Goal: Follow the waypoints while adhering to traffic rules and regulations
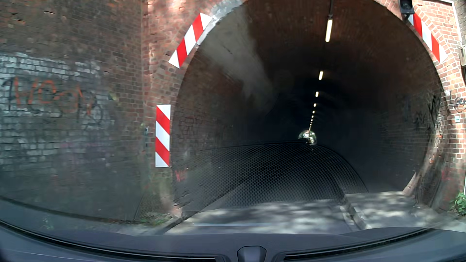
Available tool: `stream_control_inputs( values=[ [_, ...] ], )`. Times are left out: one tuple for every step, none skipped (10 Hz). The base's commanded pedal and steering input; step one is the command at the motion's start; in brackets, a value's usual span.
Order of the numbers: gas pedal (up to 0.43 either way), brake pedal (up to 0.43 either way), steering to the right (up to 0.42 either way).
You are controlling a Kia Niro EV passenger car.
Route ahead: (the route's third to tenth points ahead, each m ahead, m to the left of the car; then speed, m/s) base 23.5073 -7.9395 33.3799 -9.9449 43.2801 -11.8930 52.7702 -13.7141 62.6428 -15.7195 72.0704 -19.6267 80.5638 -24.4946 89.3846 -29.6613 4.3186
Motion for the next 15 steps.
stream_control_inputs(
  values=[
    [0.0,0.0,0.222],
    [0.0,0.0,0.212],
    [0.0,0.0,0.203],
    [0.0,0.0,0.199],
    [0.02,0.0,0.194],
    [0.02,0.0,0.187],
    [0.02,0.0,0.174],
    [0.02,0.0,0.161],
    [0.02,0.0,0.147],
    [0.02,0.0,0.13],
    [0.02,0.0,0.117],
    [0.02,0.0,0.102],
    [0.02,0.0,0.093],
    [0.02,0.0,0.085],
    [0.047,0.0,0.08]
  ],
)
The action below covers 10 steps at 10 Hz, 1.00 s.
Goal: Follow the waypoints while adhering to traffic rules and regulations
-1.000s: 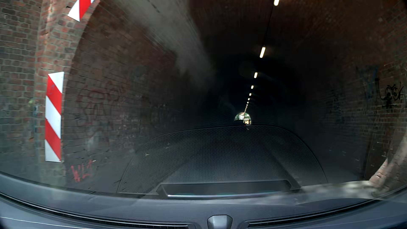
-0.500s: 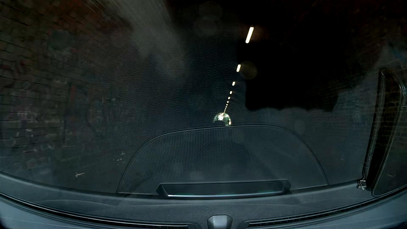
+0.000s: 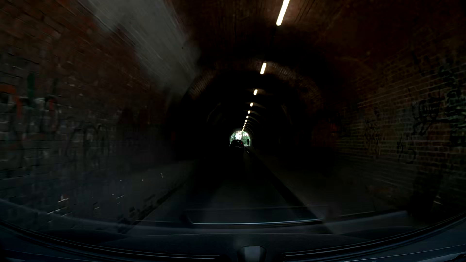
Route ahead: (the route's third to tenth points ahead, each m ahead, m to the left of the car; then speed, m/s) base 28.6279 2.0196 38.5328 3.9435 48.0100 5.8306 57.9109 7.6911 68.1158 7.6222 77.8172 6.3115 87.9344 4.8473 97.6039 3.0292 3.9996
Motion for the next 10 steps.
stream_control_inputs(
  values=[
    [0.059,0.0,0.074],
    [0.067,0.0,0.061],
    [0.067,0.0,0.045],
    [0.067,0.0,0.024],
    [0.067,0.0,0.008],
    [0.067,0.0,0.0],
    [0.067,0.0,-0.006],
    [0.067,0.0,-0.013],
    [0.079,0.0,-0.015],
    [0.15,0.0,-0.015]
  ],
)
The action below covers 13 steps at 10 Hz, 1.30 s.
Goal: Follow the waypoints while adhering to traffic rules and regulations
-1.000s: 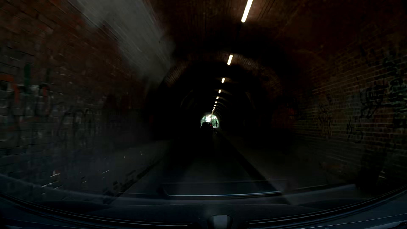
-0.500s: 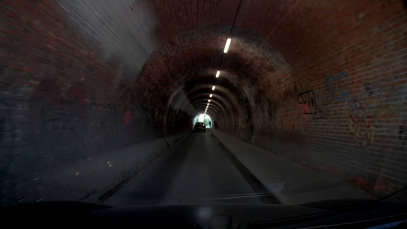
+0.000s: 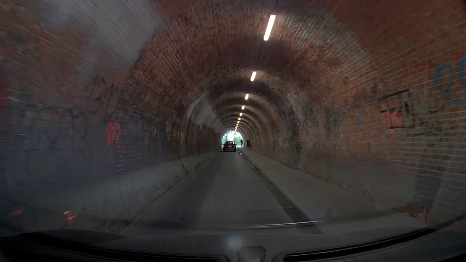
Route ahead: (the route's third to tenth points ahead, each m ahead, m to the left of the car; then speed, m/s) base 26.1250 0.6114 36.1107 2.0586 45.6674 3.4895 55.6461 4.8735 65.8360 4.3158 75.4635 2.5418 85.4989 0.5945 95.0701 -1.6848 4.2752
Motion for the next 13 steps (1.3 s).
stream_control_inputs(
  values=[
    [0.169,0.0,-0.015],
    [0.177,0.0,-0.015],
    [0.197,0.0,-0.013],
    [0.197,0.0,-0.011],
    [0.197,0.0,-0.01],
    [0.197,0.0,-0.008],
    [0.197,0.0,-0.005],
    [0.197,0.0,-0.004],
    [0.197,0.0,-0.004],
    [0.197,0.0,-0.003],
    [0.197,0.0,0.0],
    [0.197,0.0,0.0],
    [0.197,0.0,0.0]
  ],
)
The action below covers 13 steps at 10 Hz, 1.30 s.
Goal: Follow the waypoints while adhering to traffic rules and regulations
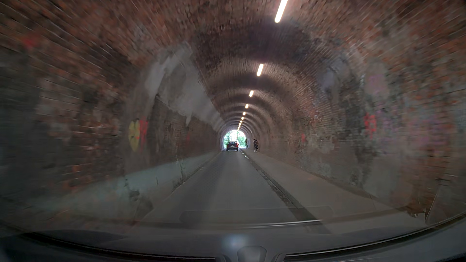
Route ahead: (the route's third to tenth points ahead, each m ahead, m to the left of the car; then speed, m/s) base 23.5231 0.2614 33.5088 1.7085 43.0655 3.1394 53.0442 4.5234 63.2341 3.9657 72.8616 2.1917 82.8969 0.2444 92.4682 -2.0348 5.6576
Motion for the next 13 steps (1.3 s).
stream_control_inputs(
  values=[
    [0.197,0.0,0.0],
    [0.197,0.0,0.001],
    [0.197,0.0,0.001],
    [0.197,0.0,0.001],
    [0.197,0.0,0.001],
    [0.197,0.0,0.0],
    [0.197,0.0,0.0],
    [0.189,0.0,0.0],
    [0.189,0.0,0.0],
    [0.189,0.0,0.0],
    [0.157,0.0,0.0],
    [0.15,0.0,0.0],
    [0.11,0.0,0.0]
  ],
)
